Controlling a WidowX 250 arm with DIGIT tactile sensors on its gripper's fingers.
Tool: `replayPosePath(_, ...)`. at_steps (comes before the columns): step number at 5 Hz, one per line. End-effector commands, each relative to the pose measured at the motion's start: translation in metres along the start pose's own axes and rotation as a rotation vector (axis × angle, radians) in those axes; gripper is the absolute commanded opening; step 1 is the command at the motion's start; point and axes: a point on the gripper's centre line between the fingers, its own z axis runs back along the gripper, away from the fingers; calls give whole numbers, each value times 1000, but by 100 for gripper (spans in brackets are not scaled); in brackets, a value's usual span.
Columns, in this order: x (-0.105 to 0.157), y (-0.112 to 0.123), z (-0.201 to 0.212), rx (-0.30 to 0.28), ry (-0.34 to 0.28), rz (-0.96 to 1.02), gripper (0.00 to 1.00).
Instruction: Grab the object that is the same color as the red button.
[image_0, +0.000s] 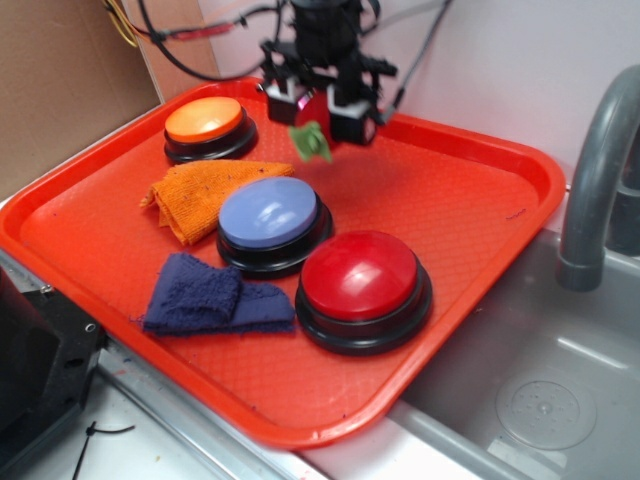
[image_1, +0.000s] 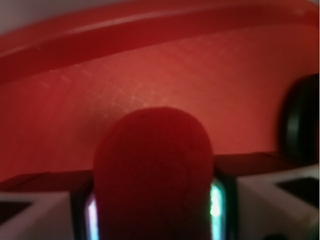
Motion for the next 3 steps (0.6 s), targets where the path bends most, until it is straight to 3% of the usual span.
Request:
replayPosePath(1,-42,59,102,-121,-114,-147,0)
replayPosePath(3,-76,80,120,-139,-123,-117,0)
